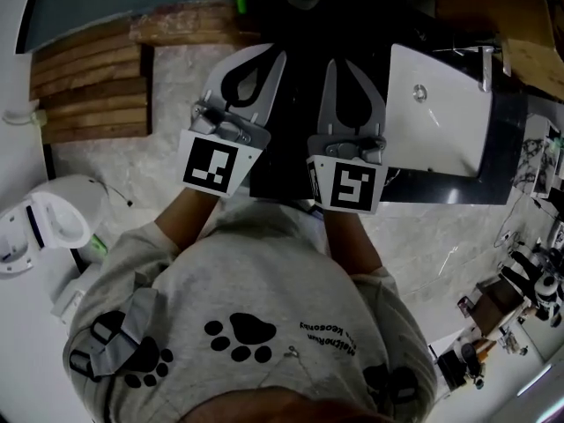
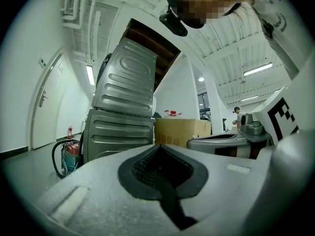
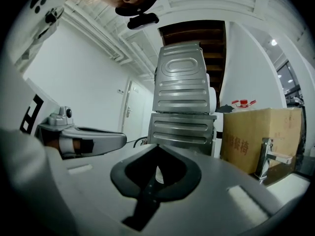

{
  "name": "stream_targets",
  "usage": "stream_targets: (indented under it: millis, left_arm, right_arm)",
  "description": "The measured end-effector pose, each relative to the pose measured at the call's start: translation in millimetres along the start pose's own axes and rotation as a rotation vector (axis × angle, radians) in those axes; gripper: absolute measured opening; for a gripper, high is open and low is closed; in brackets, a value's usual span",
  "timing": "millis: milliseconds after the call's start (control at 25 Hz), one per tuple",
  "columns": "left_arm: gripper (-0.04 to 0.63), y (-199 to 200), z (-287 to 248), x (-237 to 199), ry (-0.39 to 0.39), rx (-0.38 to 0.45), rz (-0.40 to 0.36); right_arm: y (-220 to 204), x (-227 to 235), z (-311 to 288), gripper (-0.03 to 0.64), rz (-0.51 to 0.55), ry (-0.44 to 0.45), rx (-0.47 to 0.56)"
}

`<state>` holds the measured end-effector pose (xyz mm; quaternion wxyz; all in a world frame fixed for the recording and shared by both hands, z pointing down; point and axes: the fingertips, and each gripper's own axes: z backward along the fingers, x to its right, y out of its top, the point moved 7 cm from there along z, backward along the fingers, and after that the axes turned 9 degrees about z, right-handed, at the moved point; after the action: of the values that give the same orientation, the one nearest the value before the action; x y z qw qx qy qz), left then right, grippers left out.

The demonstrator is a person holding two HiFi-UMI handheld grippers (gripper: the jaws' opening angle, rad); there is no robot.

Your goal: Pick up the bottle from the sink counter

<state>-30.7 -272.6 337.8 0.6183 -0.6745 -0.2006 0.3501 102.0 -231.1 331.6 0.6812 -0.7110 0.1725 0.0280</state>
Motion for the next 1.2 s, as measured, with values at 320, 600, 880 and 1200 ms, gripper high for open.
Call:
stream_targets:
  millis: [320, 600, 880, 1200]
  left_arm:
    - [0.000, -19, -19, -13, 0.008, -0.022, -0.021]
    - [0.000, -33, -38, -23, 0.001, -0.024, -0.006]
    - [0.000, -47, -58, -32, 0.017, -0.042, 0.000]
    - [0.002, -63, -77, -45, 0.058, -0.079, 0.011]
  right_arm:
    - [-27, 8, -20, 0.001, -0.002, -0.005, -0.007]
    - [-45, 15, -33, 0.001, -0.019, -0.020, -0.023]
    - [-61, 19, -42, 0.001, -0.027, -0.013, -0.044]
    - [-77, 21, -56, 0.000, -0.048, 0.007, -0.067]
